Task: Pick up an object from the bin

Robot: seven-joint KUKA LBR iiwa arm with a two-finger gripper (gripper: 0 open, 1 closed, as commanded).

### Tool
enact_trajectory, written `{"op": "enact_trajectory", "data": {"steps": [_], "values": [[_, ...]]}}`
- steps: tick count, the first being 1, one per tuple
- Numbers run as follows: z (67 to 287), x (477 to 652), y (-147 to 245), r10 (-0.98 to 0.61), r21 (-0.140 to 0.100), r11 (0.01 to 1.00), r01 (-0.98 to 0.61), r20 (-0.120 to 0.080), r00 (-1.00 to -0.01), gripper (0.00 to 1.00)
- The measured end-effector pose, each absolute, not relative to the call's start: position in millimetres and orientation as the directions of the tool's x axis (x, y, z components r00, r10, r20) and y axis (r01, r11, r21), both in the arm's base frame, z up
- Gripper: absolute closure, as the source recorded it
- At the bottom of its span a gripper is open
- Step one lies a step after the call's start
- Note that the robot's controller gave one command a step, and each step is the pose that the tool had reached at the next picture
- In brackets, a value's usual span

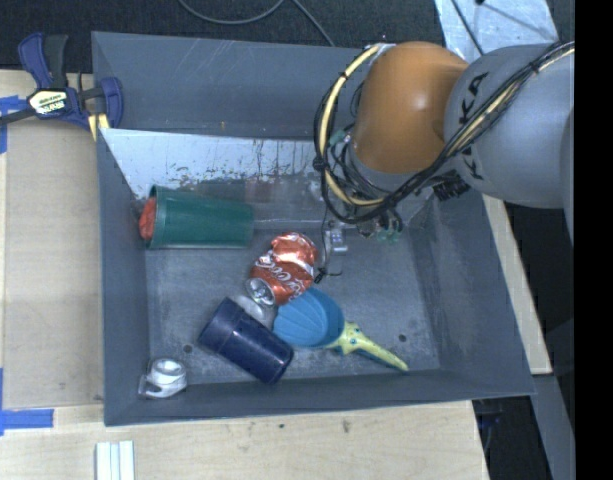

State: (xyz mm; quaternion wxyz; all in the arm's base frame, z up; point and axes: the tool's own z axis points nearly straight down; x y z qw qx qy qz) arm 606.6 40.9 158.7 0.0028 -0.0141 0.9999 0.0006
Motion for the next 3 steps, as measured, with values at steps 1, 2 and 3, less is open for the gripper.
{"op": "enact_trajectory", "data": {"steps": [1, 2, 3], "values": [[143.3, 600.9, 41.1, 0.071, 0.001, 0.997, 0.071, -0.009, -0.997, 0.00], [128.7, 599.4, 43.9, 0.290, 0.002, 0.957, 0.290, -0.006, -0.957, 0.00], [106.0, 598.6, 53.7, 0.146, 0.001, 0.989, 0.146, -0.009, -0.989, 0.00]]}}
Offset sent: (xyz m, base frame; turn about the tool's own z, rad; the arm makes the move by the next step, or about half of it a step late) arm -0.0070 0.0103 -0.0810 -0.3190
